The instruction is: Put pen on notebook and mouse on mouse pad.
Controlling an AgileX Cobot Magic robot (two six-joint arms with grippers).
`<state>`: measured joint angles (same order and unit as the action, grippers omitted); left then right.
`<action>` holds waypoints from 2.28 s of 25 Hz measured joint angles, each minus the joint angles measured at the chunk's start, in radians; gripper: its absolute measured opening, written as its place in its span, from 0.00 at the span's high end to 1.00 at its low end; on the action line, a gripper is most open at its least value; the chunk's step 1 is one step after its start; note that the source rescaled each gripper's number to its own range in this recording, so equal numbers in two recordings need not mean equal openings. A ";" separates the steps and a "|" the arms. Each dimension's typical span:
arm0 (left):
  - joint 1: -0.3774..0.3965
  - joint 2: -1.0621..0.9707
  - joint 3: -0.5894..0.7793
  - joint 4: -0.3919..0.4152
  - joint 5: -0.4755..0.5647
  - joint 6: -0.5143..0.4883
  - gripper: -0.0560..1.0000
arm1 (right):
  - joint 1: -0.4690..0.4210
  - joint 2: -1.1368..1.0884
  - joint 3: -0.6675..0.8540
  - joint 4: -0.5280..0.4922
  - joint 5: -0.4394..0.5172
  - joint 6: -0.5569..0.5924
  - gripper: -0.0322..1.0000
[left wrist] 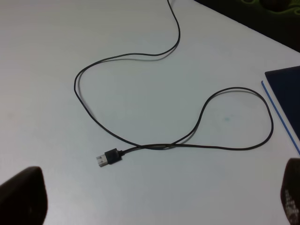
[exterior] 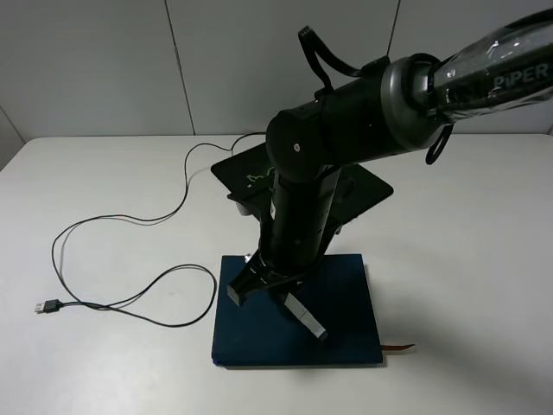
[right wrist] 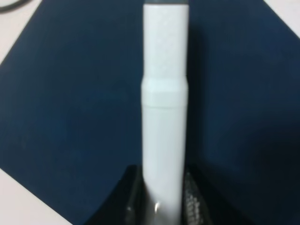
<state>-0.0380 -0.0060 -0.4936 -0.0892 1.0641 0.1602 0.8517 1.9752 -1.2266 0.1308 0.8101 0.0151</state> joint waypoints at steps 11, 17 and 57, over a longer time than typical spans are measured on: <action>0.000 0.000 0.000 0.000 0.000 0.000 0.00 | 0.000 0.000 0.000 -0.007 0.000 0.061 0.00; 0.000 0.000 0.000 0.000 0.000 0.000 0.00 | 0.000 0.000 0.000 -0.007 0.001 0.063 0.00; 0.000 0.000 0.000 0.000 0.000 0.000 0.00 | 0.000 -0.305 -0.061 -0.202 0.304 -0.015 0.00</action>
<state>-0.0380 -0.0060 -0.4936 -0.0888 1.0641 0.1602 0.8517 1.6707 -1.2874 -0.0710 1.1136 0.0000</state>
